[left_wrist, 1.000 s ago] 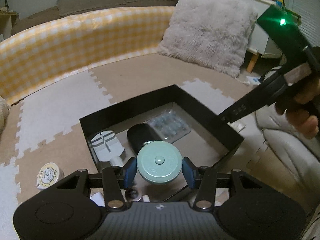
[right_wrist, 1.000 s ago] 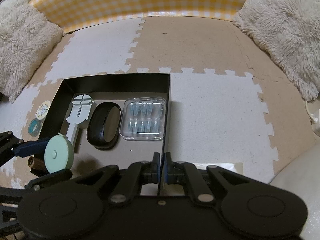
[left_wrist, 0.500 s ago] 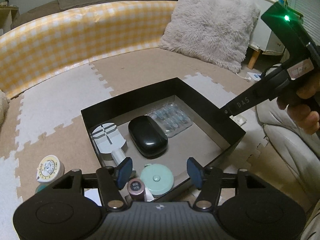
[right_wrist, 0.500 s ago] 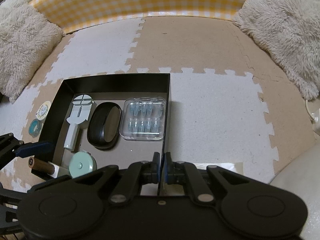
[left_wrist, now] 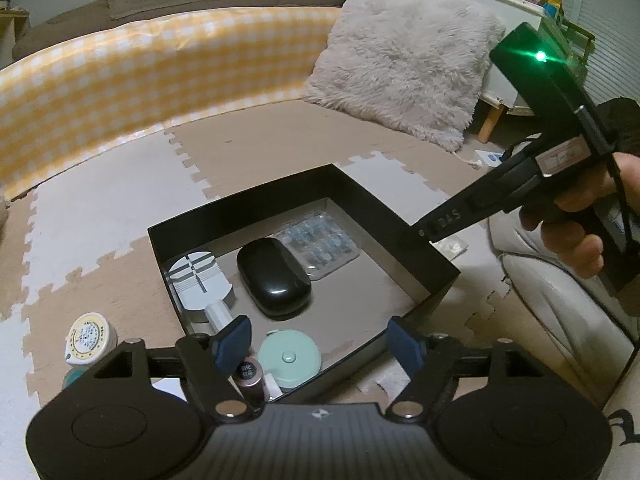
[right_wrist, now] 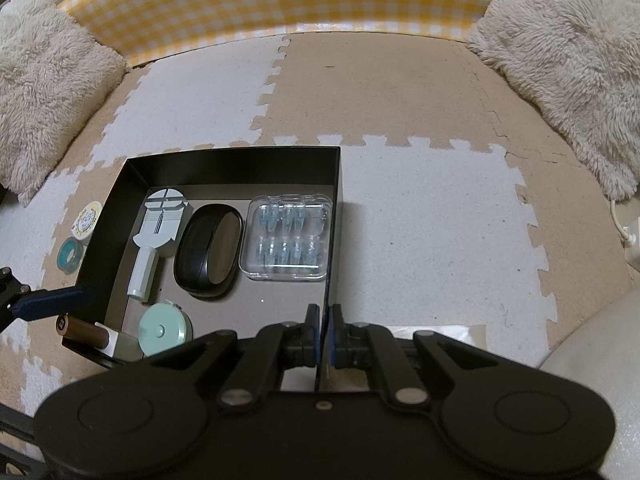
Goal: Organize rigid objects
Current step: 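Move the left gripper to the teal tape roll and grasp it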
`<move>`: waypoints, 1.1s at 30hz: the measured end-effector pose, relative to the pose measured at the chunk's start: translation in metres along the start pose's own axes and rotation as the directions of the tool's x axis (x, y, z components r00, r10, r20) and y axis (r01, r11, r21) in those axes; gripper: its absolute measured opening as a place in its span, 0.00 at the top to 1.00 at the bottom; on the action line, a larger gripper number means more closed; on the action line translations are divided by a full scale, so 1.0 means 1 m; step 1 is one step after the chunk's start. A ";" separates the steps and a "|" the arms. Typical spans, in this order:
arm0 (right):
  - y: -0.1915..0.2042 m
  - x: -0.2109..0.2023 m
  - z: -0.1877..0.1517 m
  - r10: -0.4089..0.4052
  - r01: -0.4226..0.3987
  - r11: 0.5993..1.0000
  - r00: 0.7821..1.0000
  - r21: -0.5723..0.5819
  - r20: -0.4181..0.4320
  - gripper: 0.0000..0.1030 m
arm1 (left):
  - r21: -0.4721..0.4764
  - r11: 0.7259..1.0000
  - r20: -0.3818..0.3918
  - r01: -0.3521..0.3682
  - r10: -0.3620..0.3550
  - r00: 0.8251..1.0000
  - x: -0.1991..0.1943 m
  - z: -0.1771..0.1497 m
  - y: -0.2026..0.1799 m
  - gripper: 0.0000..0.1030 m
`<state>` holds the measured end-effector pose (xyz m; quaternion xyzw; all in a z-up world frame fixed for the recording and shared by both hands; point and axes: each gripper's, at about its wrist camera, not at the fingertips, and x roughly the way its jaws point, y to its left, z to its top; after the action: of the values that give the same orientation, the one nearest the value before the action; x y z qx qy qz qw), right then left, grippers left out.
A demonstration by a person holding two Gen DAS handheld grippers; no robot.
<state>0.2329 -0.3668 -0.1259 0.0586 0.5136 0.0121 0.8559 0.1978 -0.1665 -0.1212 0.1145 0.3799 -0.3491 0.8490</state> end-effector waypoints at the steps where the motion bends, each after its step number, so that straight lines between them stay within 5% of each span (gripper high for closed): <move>1: 0.000 0.000 0.000 0.000 0.000 1.000 1.000 0.000 0.000 0.95 | 0.000 1.000 0.001 0.002 -0.002 1.000 -0.001 0.000 0.000 0.23; 9: 0.000 0.000 0.000 0.000 0.000 1.000 1.000 0.000 0.000 0.95 | -0.014 1.000 0.035 -0.001 0.002 0.999 -0.013 0.009 0.004 0.09; 19: 0.000 0.000 0.000 -0.001 0.001 1.000 1.000 -0.002 0.000 0.96 | -0.103 0.990 0.109 -0.097 0.108 0.988 -0.040 0.022 0.045 0.00; 33: 0.001 0.000 -0.001 -0.011 0.011 1.000 1.000 -0.014 0.000 0.96 | -0.299 0.924 0.086 -0.240 0.276 0.957 -0.045 0.000 0.121 0.00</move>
<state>0.2325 -0.3655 -0.1261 0.0497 0.5139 0.0111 0.8563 0.2594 -0.0556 -0.0974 0.0177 0.3533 -0.1823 0.9174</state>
